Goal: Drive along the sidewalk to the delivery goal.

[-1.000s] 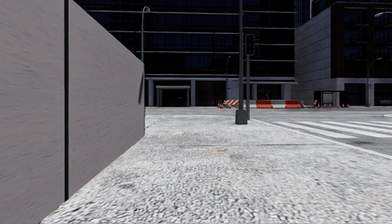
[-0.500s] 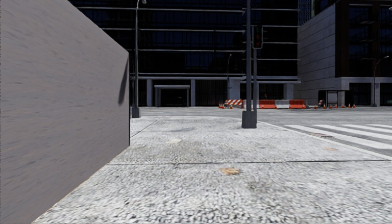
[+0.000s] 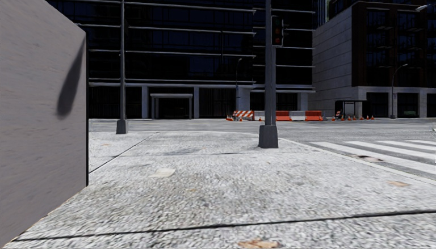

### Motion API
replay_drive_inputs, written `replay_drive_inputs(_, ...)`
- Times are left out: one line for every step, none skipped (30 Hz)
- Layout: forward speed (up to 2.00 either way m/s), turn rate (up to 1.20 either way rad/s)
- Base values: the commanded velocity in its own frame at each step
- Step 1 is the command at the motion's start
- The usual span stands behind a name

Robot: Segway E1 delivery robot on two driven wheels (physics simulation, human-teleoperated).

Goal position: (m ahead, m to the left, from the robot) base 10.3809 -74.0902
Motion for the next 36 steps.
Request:
replay_drive_inputs(2.0, -0.45)
replay_drive_inputs(2.0, -0.45)
replay_drive_inputs(2.0, -0.45)
replay_drive_inputs(2.0, -0.45)
replay_drive_inputs(2.0, -0.45)
replay_drive_inputs(2.0, -0.45)
replay_drive_inputs(2.0, -0.48)
replay_drive_inputs(2.0, -0.48)
replay_drive_inputs(2.0, -0.54)
replay_drive_inputs(2.0, -0.55)
replay_drive_inputs(2.0, -0.56)
replay_drive_inputs(2.0, -0.56)
replay_drive_inputs(2.0, -0.56)
replay_drive_inputs(2.0, -0.56)
replay_drive_inputs(2.0, -0.56)
replay_drive_inputs(2.0, -0.56)
replay_drive_inputs(2.0, -0.58)
replay_drive_inputs(2.0, -0.58)
replay_drive_inputs(2.0, -0.6)
replay_drive_inputs(2.0, -0.6)
replay_drive_inputs(2.0, -0.61)
replay_drive_inputs(2.0, -0.61)
replay_drive_inputs(2.0, -0.61)
replay_drive_inputs(2.0, -0.61)
replay_drive_inputs(2.0, -0.62)
replay_drive_inputs(2.0, -0.63)
replay_drive_inputs(2.0, -0.63)
replay_drive_inputs(2.0, -0.64)
replay_drive_inputs(2.0, -0.64)
replay_drive_inputs(2.0, -0.64)
replay_drive_inputs(2.0, -0.64)
replay_drive_inputs(2.0, -0.64)
replay_drive_inputs(2.0, -0.64)
replay_drive_inputs(2.0, -0.64)
replay_drive_inputs(2.0, -0.64)
replay_drive_inputs(2.0, -0.64)
